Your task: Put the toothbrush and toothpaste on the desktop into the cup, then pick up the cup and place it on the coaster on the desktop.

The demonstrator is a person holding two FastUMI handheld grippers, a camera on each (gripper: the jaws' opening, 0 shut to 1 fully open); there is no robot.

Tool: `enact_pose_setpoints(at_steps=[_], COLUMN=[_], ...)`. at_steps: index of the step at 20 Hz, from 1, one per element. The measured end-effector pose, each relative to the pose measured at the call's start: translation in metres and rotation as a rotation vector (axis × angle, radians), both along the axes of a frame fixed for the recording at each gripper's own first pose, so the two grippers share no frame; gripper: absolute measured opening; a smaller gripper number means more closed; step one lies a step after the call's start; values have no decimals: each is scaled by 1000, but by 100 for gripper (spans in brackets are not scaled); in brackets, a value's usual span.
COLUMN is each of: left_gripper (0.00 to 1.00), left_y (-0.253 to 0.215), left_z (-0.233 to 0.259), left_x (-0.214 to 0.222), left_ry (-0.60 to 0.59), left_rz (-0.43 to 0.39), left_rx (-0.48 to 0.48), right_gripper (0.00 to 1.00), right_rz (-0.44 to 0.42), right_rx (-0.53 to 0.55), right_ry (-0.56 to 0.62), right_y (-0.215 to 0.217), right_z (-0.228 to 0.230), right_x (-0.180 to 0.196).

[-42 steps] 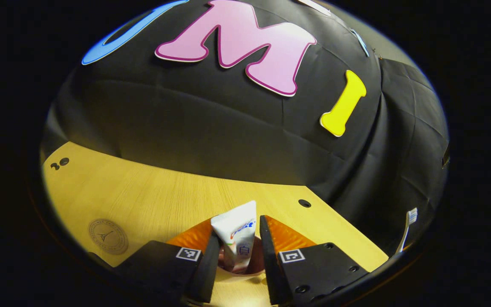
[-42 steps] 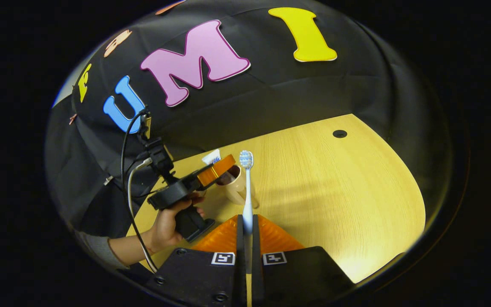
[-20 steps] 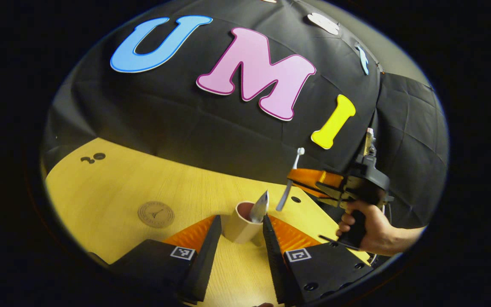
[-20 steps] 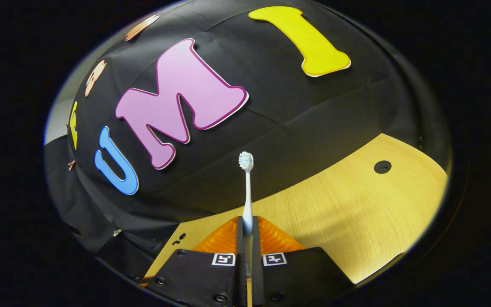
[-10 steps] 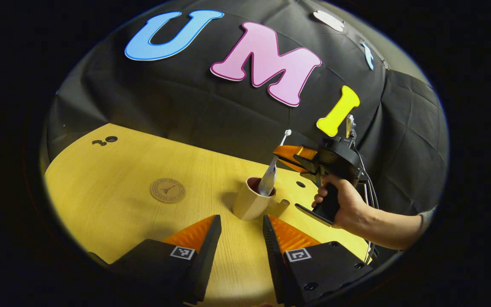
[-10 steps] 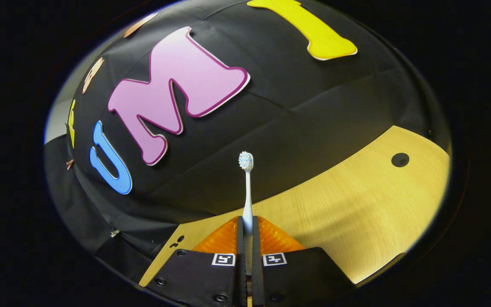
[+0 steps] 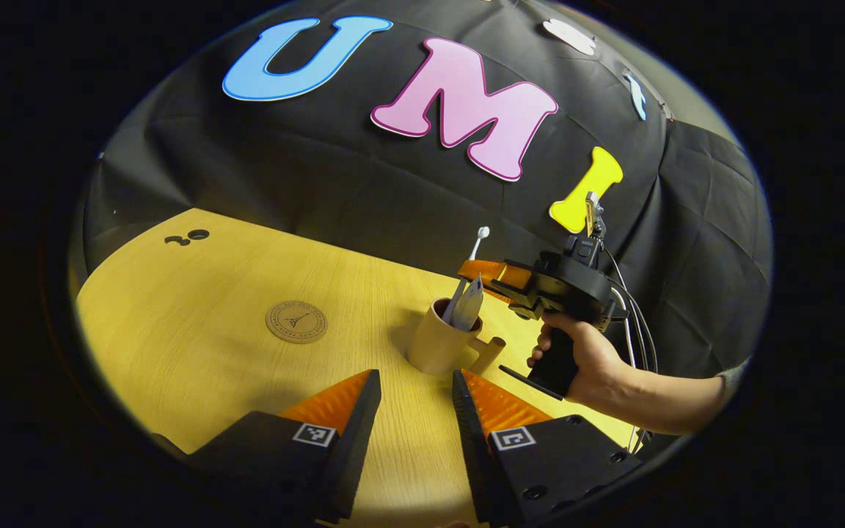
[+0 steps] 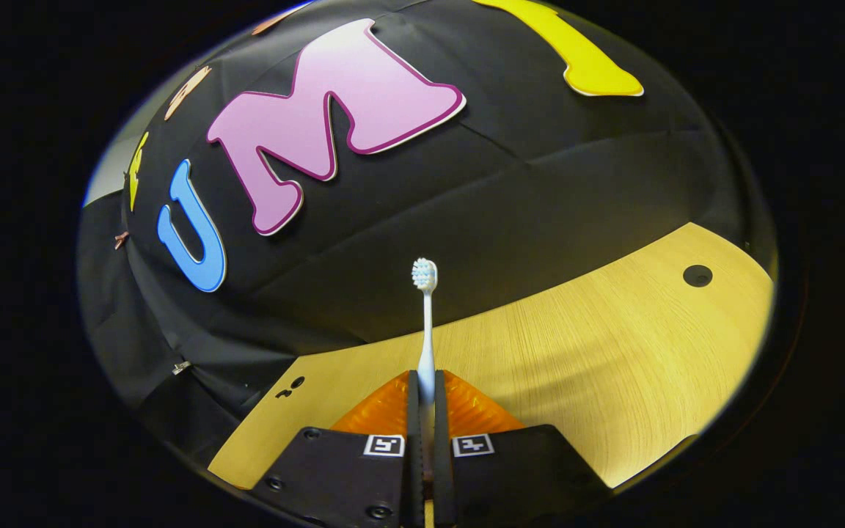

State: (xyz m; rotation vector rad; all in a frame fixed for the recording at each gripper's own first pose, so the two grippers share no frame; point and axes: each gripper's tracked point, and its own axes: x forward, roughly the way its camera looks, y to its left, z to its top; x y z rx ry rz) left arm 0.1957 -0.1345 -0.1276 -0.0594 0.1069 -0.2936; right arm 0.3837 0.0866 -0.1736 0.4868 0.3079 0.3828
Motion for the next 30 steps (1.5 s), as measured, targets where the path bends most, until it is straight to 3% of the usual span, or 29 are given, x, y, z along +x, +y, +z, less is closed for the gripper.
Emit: enact_pose_setpoints(at_steps=[9, 10, 11, 12, 13, 14, 19, 26, 27, 30], left_gripper=[63, 63, 63, 63, 63, 63, 63, 63, 63, 63], left_y=[0, 0, -1, -2, -1, -1, -5, 1, 2, 4], left_z=[-2, -2, -4, -4, -6, -6, -5, -5, -6, -9], left_x=[-4, -4, -5, -6, -7, -9, -15, -23, -24, -29], left_ry=[10, 11, 13, 16, 18, 20, 22, 23, 24, 26], left_rz=[-9, -12, -16, -18, -18, -21, -47, -46, -45, -42], left_rx=[-25, -25, -24, -20, -17, -17, -22, -14, -11, -1], right_gripper=[23, 17, 30, 36, 27, 40, 39, 39, 51, 52], right_rz=[-5, -4, -7, -16, -20, -18, 49, 279, 309, 391], right_rx=[19, 26, 27, 19, 11, 6, -55, -388, -439, -600], right_ry=[43, 44, 48, 47, 40, 35, 107, 181, 191, 215], right_y=[-2, -2, -5, -14, -25, -29, -50, -54, -55, -53], right_z=[-7, -5, -3, -2, 1, 7, 4, -21, -23, -36], right_x=[-12, -14, -16, -21, -27, -30, -54, -98, -104, -115])
